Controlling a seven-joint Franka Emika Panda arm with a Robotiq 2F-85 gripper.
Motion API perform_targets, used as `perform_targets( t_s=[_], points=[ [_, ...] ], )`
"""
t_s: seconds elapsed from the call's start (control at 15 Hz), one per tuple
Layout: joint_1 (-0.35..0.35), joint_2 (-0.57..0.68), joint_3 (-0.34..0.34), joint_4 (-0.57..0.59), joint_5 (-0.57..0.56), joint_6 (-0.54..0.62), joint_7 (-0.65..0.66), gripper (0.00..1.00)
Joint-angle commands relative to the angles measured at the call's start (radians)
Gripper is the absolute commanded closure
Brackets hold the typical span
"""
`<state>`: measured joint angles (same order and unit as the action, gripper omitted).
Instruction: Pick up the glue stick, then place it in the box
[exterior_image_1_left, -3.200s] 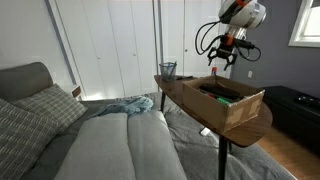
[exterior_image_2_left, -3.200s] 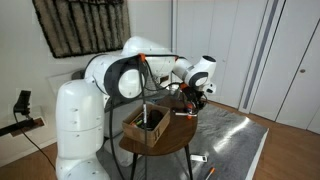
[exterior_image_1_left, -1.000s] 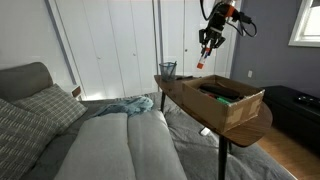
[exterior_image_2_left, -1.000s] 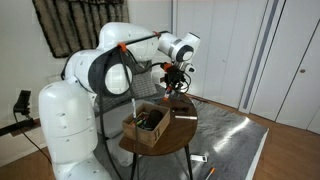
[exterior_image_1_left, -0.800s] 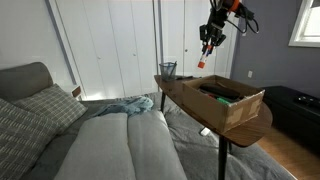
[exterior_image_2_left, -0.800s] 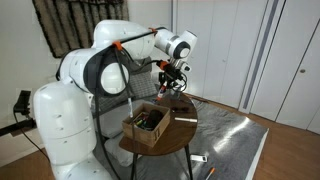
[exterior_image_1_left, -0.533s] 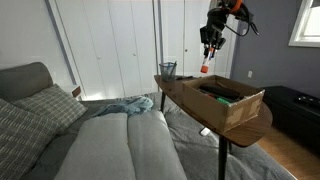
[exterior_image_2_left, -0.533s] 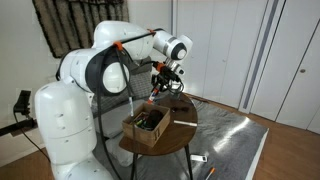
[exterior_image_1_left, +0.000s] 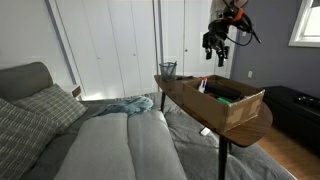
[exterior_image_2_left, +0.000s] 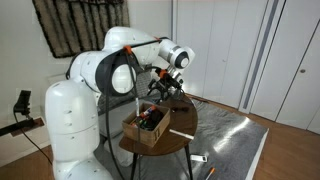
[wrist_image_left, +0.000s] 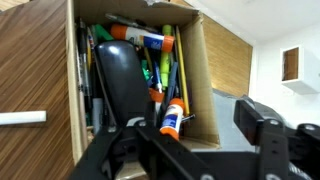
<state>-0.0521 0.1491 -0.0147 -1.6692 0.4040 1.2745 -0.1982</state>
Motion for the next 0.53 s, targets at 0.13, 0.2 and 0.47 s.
perform_targets(
  t_s=[0.13,0.2,0.47],
  points=[
    [-0.072,-0.051,-0.070,-0.057,0.005,0.043,-0.030,0.00],
    [-0.090,-0.054,-0.085,-0.060,0.037,0.058,-0.030,0.00],
    [-0.095,-0.020,-0.091,-0.016,0.012,0.027,-0.027,0.00]
  ],
)
